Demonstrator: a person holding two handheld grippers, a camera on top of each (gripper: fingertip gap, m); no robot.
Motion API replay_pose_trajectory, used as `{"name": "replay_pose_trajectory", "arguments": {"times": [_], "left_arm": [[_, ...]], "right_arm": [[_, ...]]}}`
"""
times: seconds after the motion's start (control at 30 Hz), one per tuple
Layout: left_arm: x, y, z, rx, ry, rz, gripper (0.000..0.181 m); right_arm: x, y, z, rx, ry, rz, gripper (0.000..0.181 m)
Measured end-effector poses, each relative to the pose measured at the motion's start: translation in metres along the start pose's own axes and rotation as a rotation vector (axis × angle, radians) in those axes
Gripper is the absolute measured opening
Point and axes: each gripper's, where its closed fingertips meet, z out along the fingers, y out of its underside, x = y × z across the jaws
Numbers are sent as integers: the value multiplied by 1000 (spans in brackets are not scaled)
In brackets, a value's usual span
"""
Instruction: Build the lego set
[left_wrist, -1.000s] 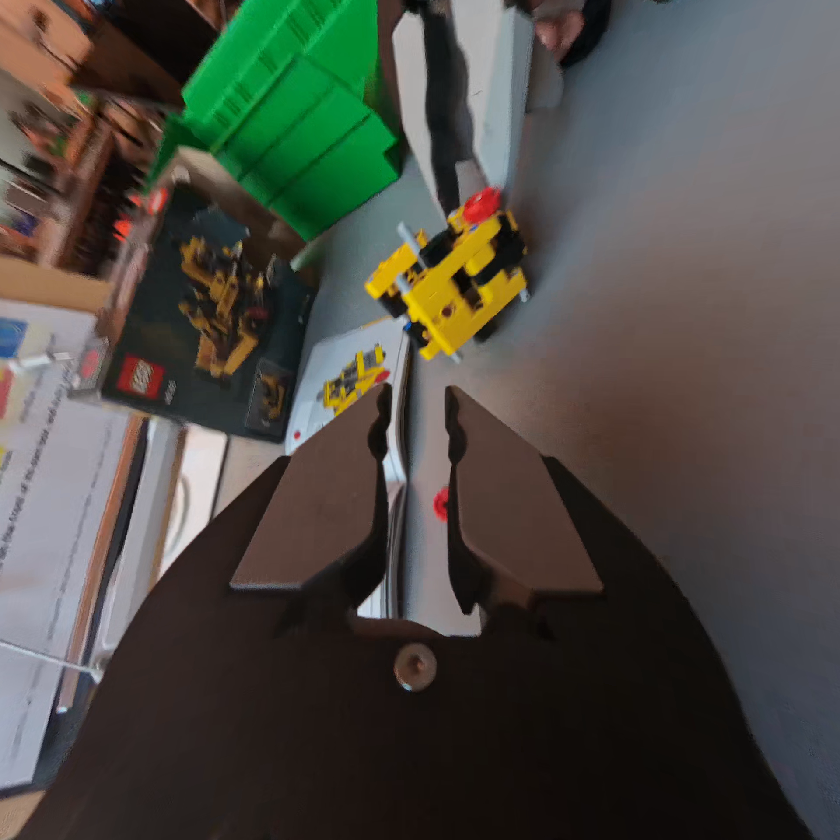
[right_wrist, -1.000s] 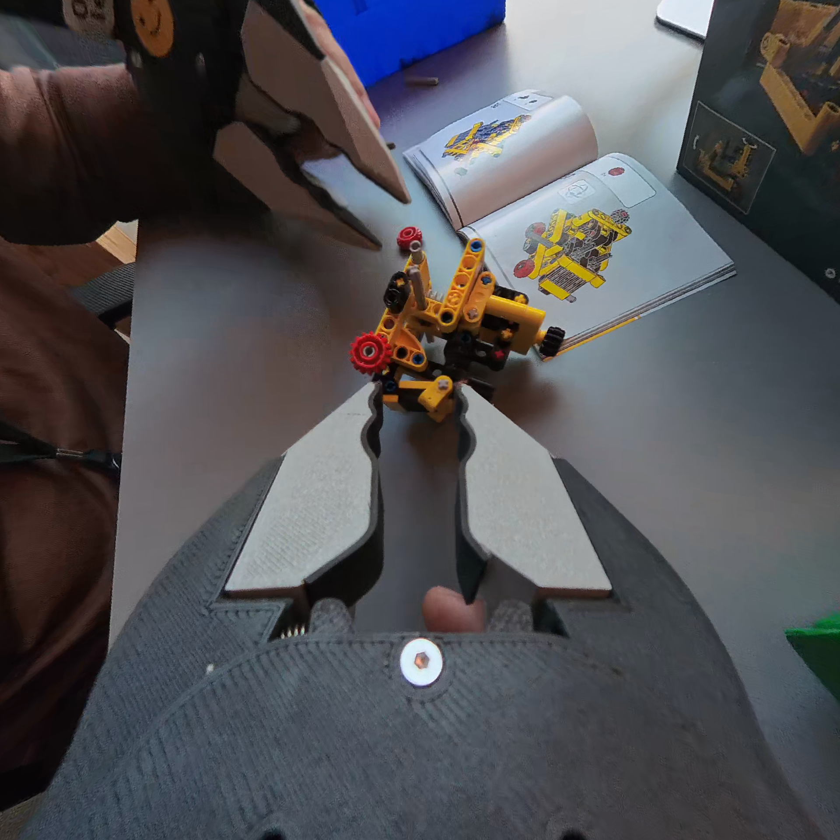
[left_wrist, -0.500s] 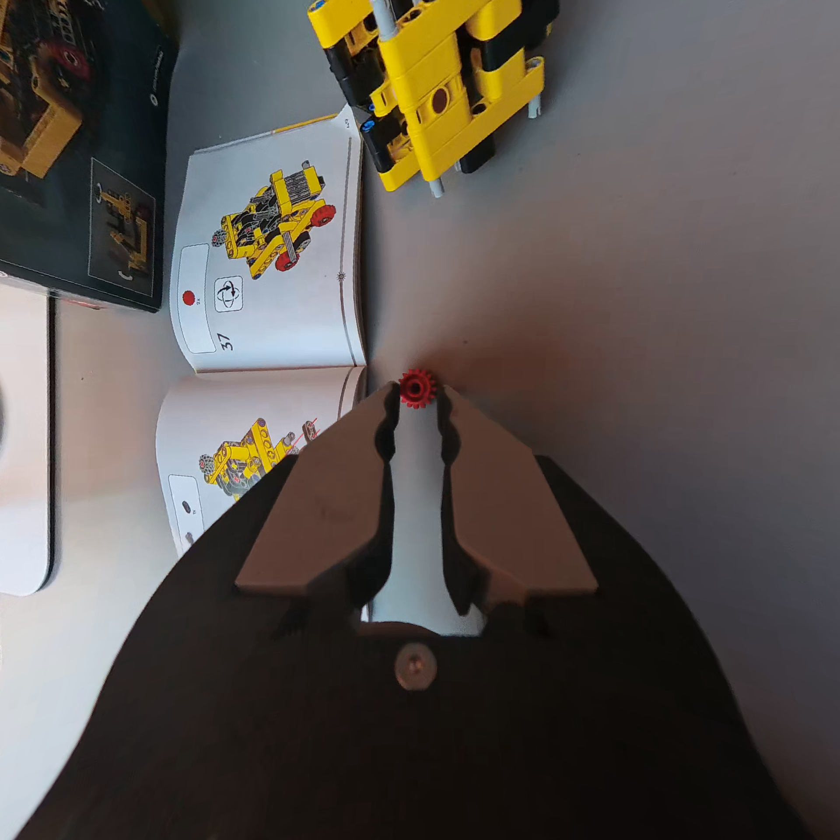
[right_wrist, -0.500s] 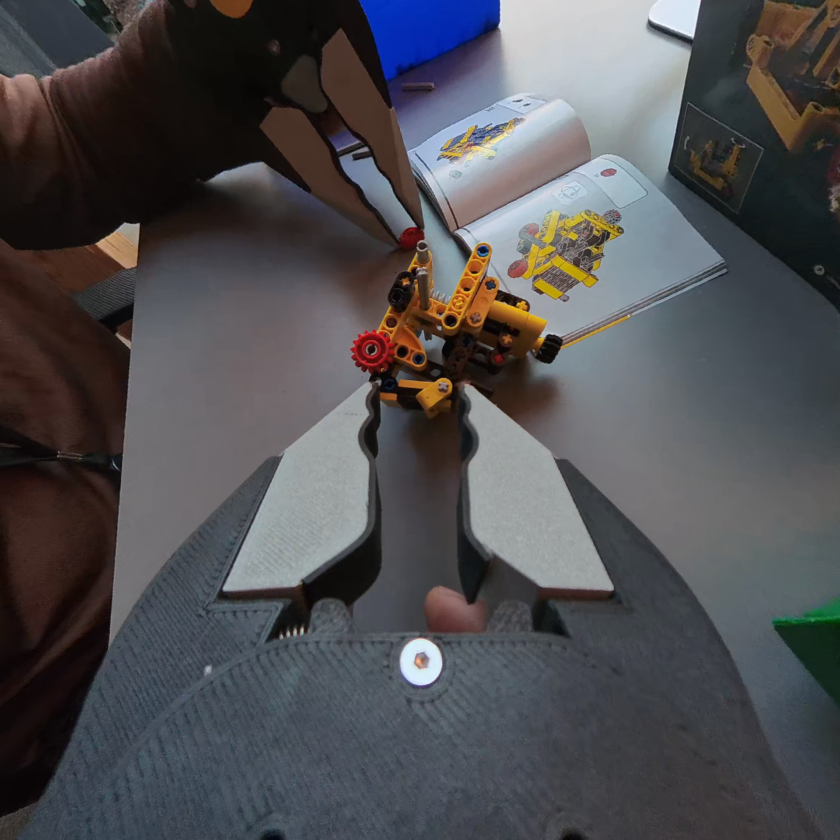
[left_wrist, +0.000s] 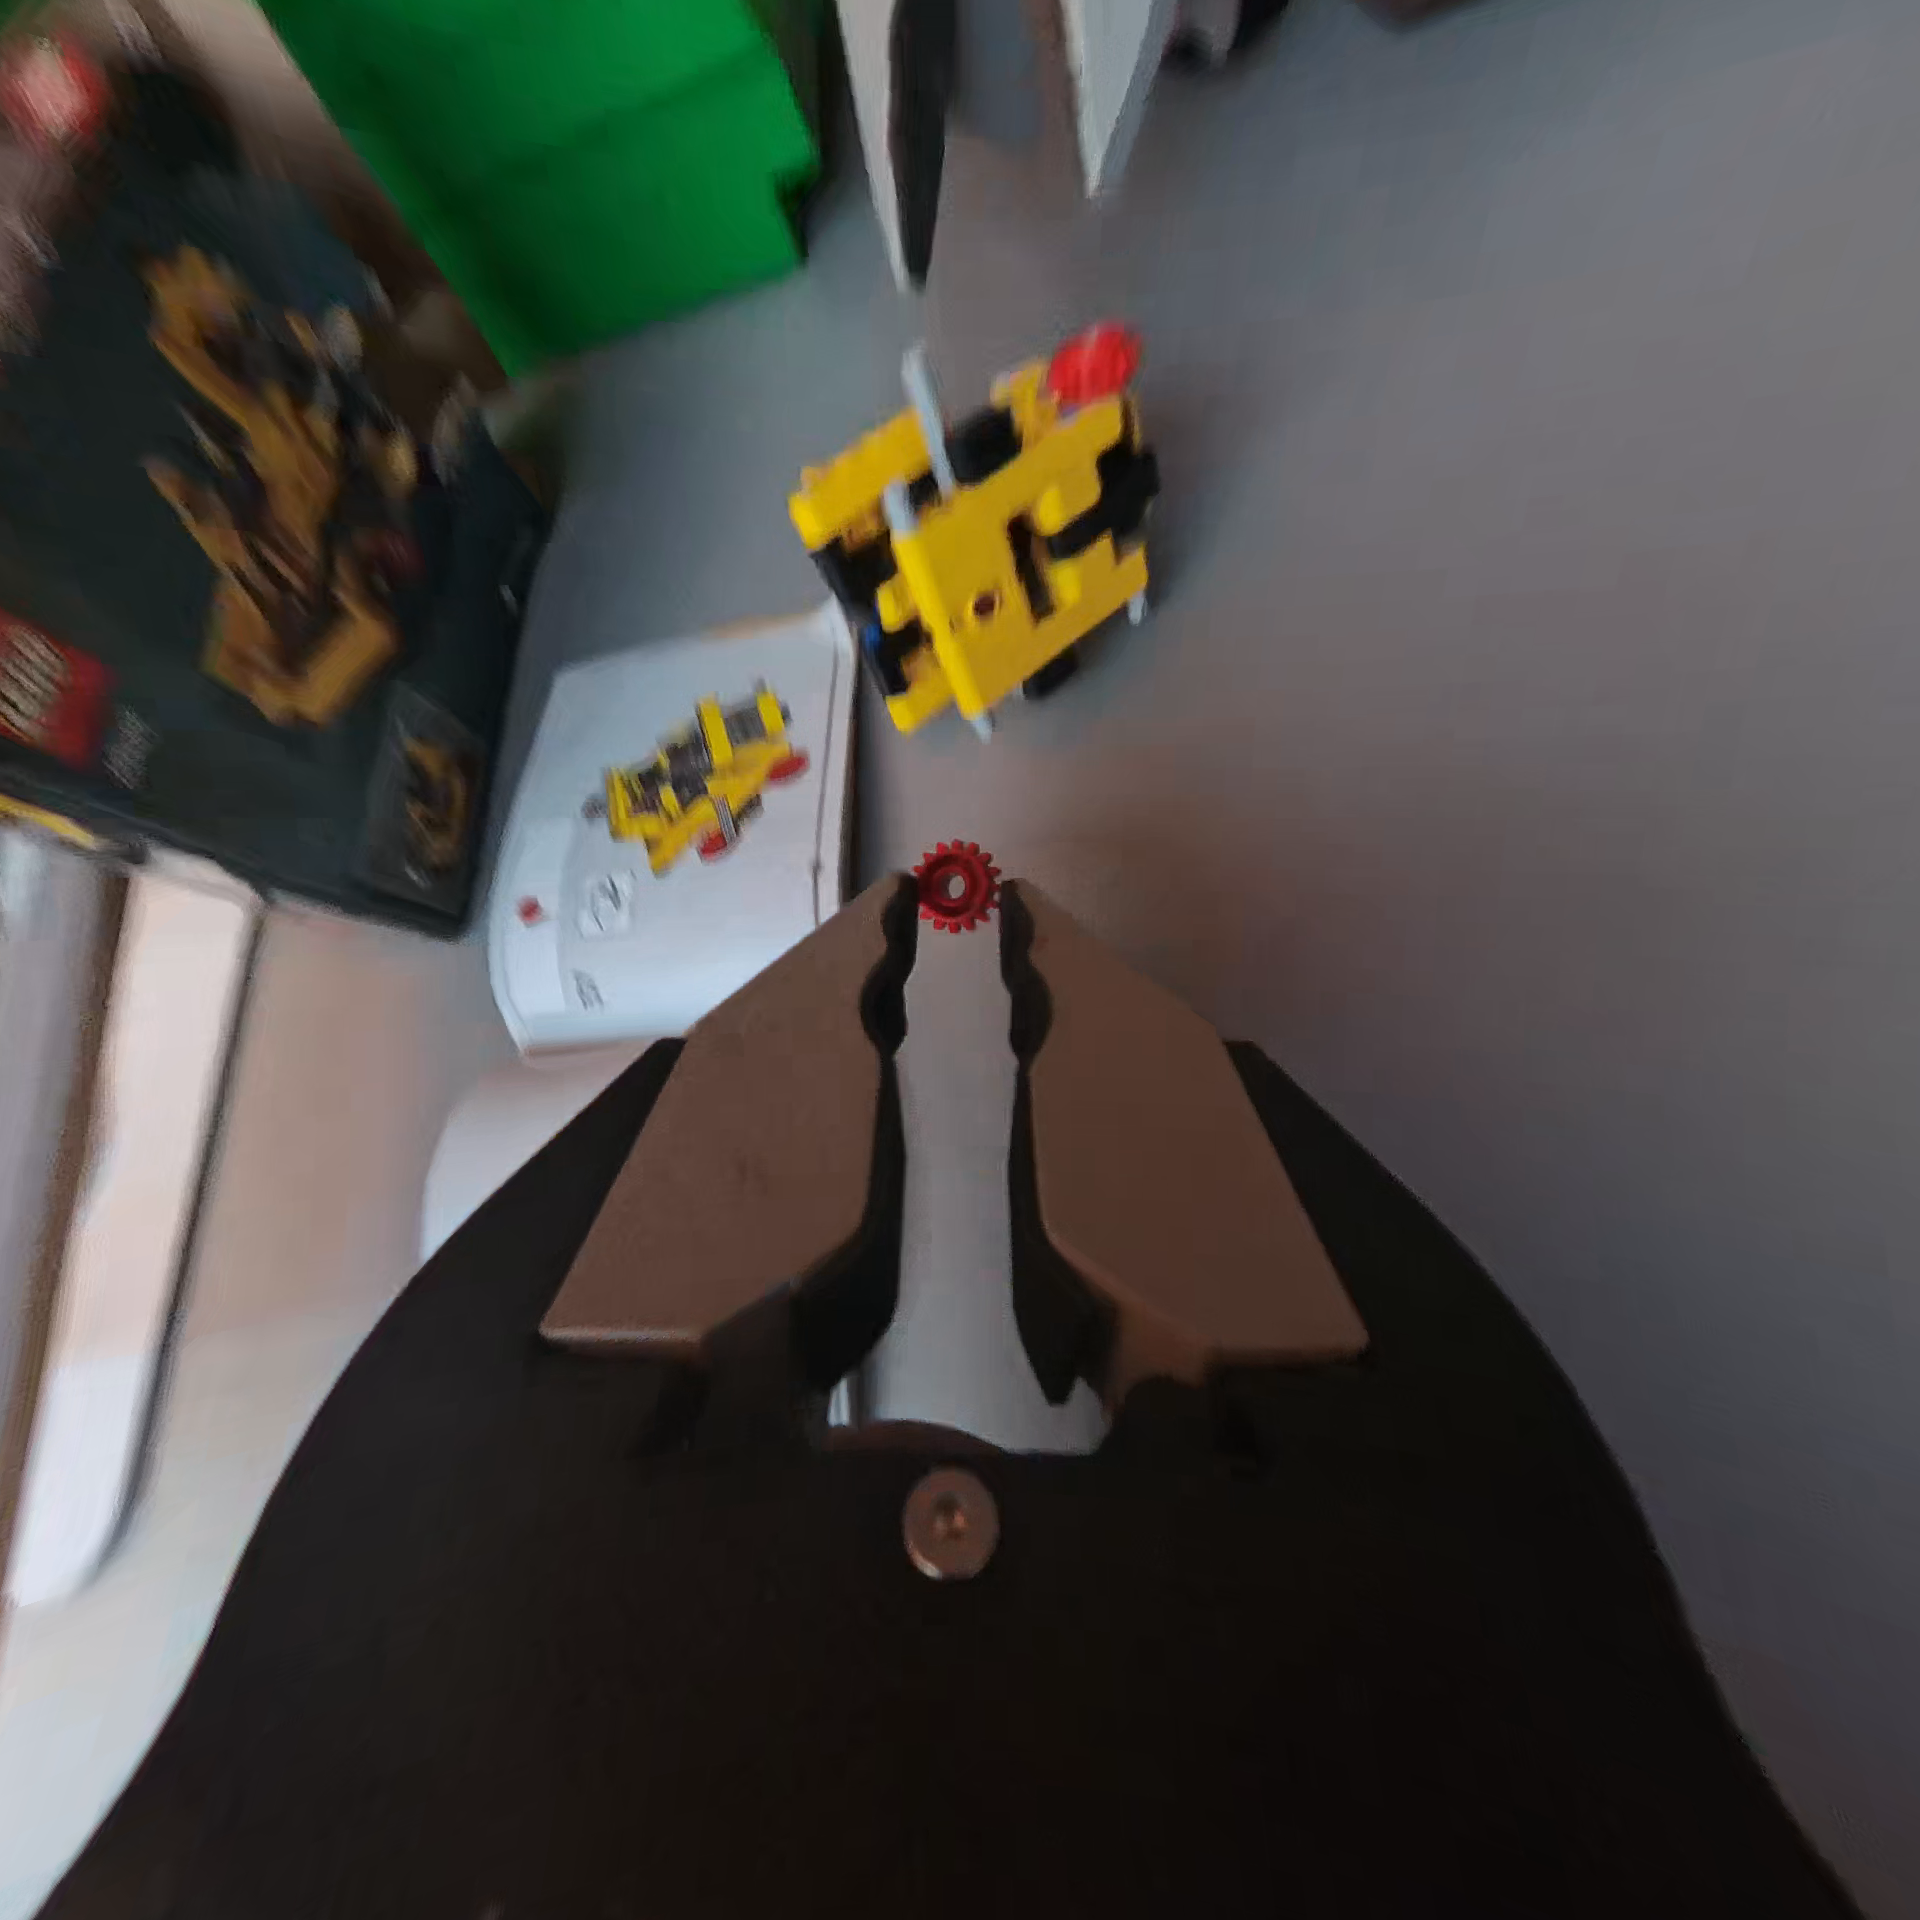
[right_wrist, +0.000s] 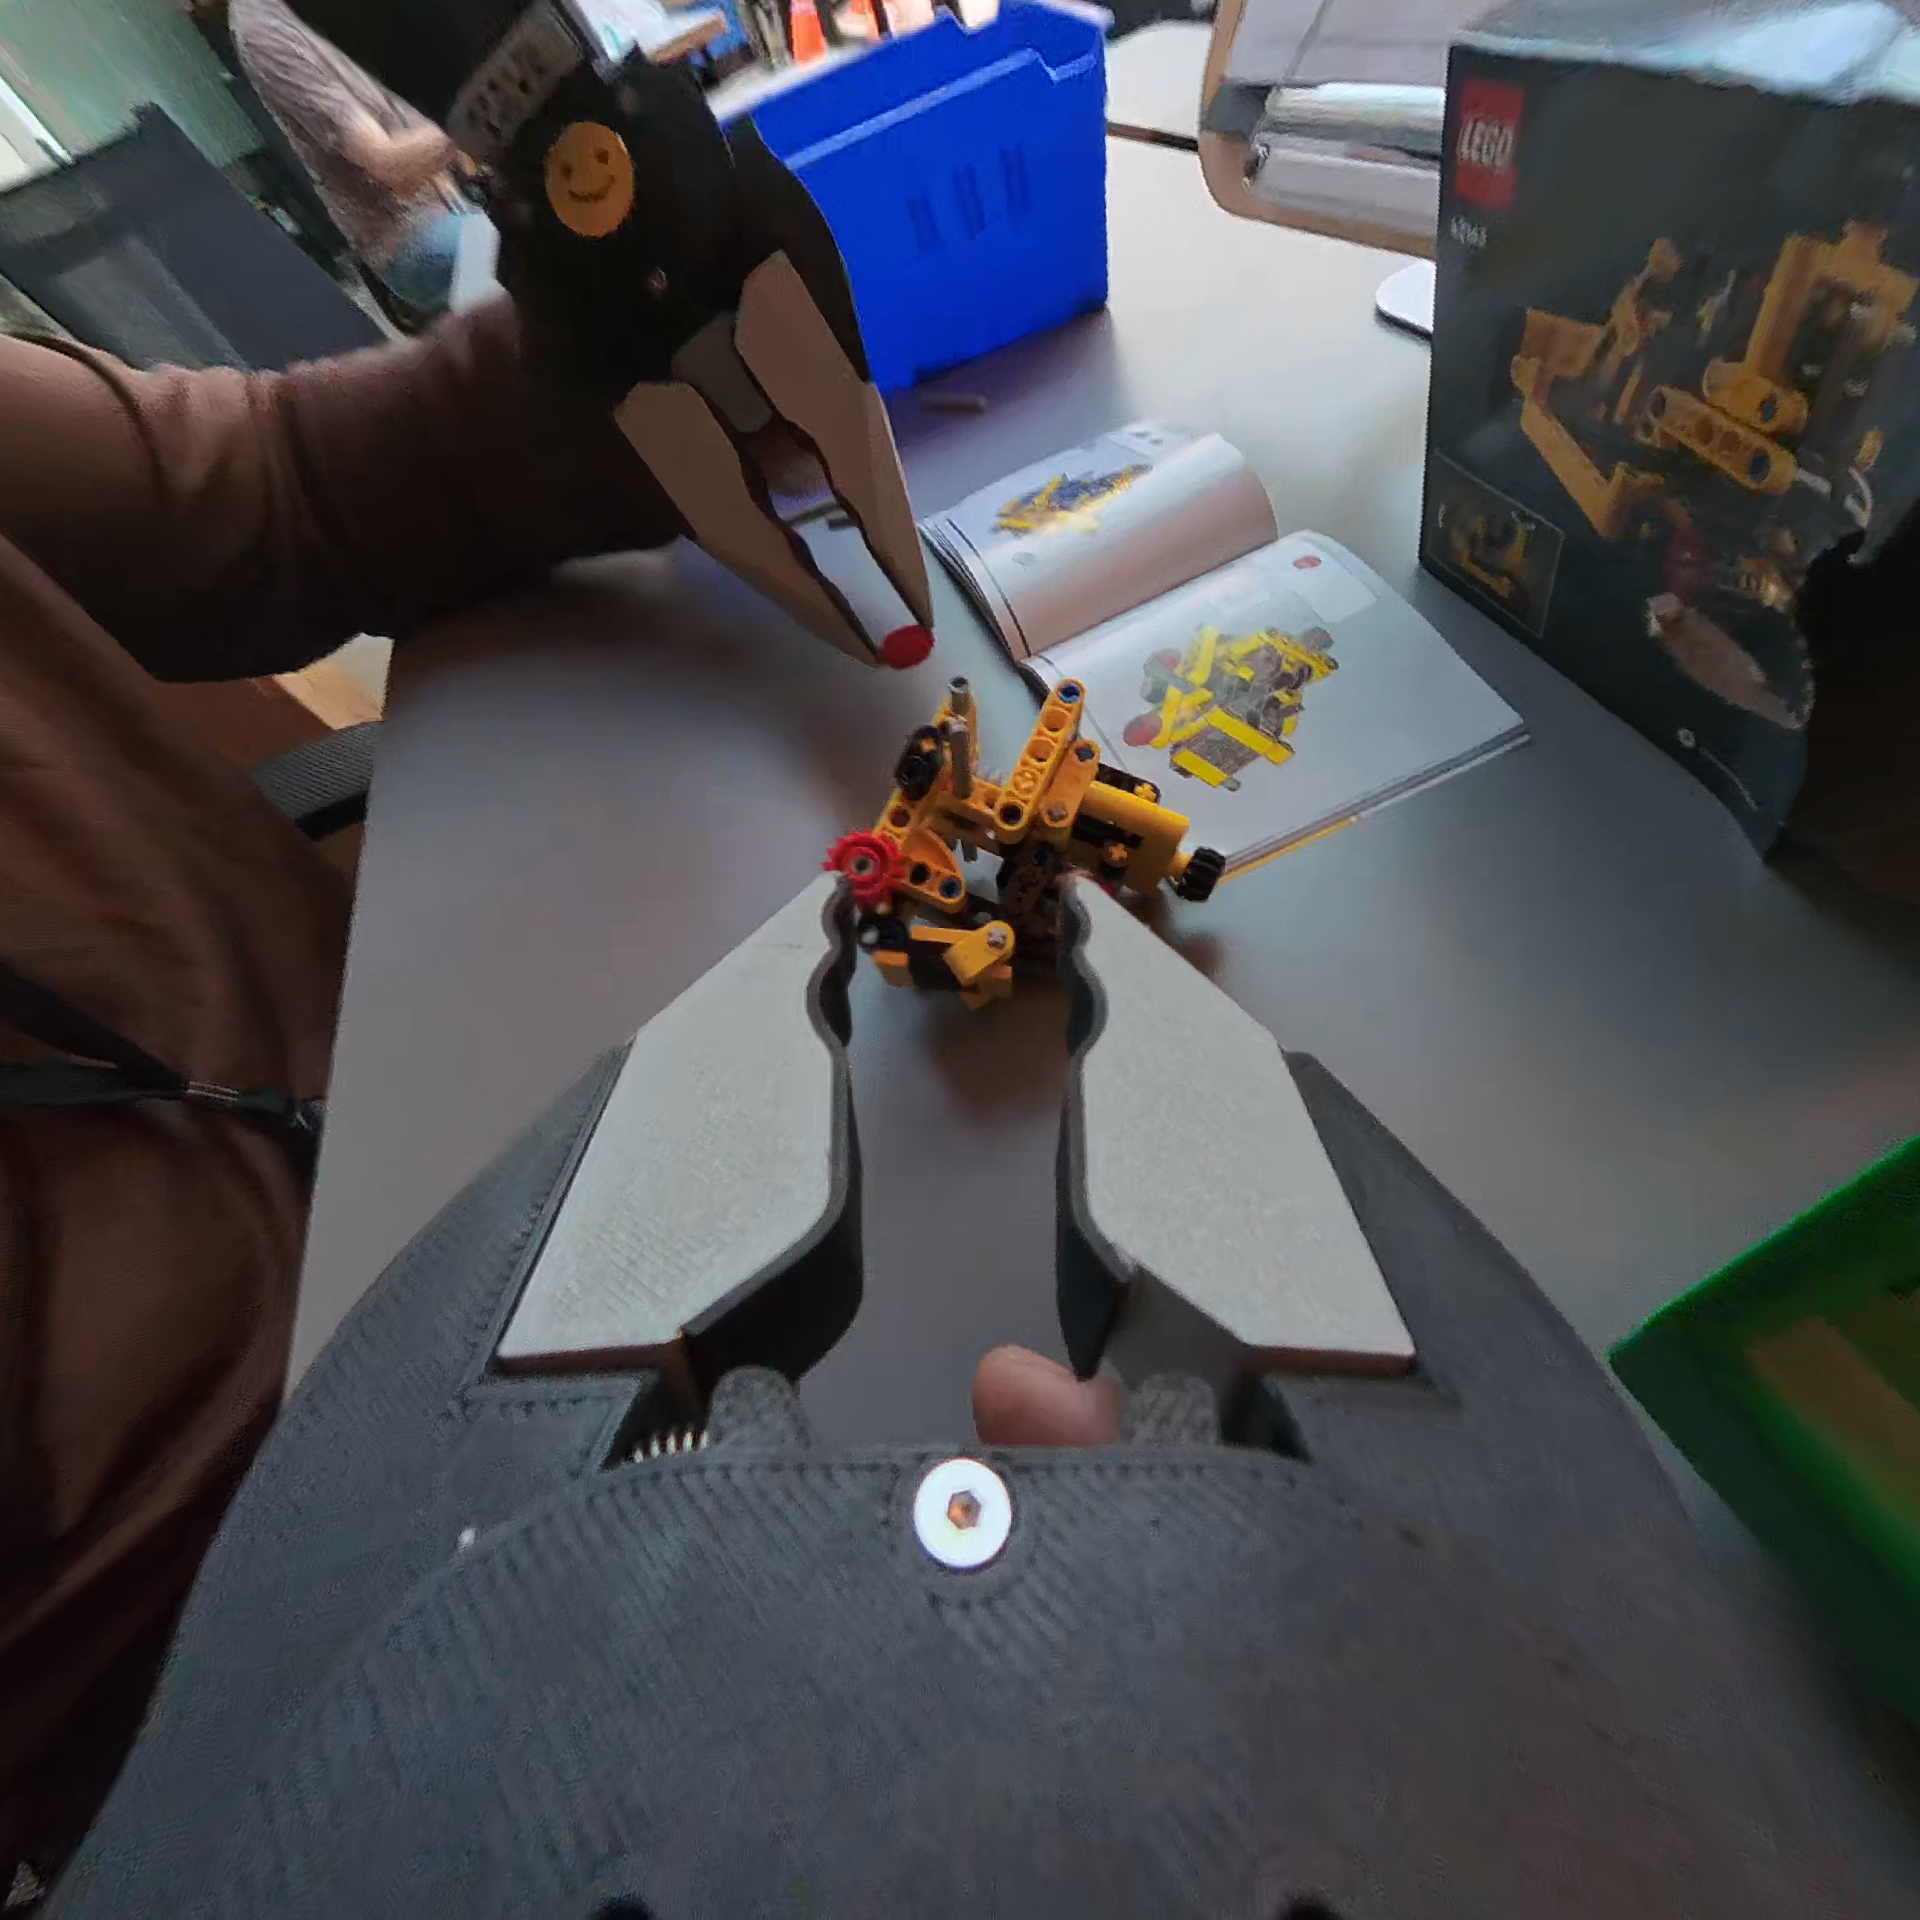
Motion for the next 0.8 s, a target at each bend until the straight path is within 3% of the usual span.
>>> {"name": "replay_pose_trajectory", "arguments": {"times": [0.03,0.1,0.13,0.3,0.47,0.8], "left_arm": [[2,-18,-4,119,-36,93,13],[13,-49,-18,344,-125,287,12],[16,-57,-21,382,-166,327,13],[9,-76,-18,433,-368,340,13],[12,-110,-28,569,-599,403,13],[35,-134,-26,737,-522,378,13]], "right_arm": [[-5,-7,-4,40,-31,1,36],[-16,-20,-12,127,-109,14,36],[-22,-27,-16,168,-159,25,35],[-54,-43,-19,258,-385,74,31],[-67,-42,2,221,-436,115,25],[-85,-57,4,293,-551,157,8]]}}
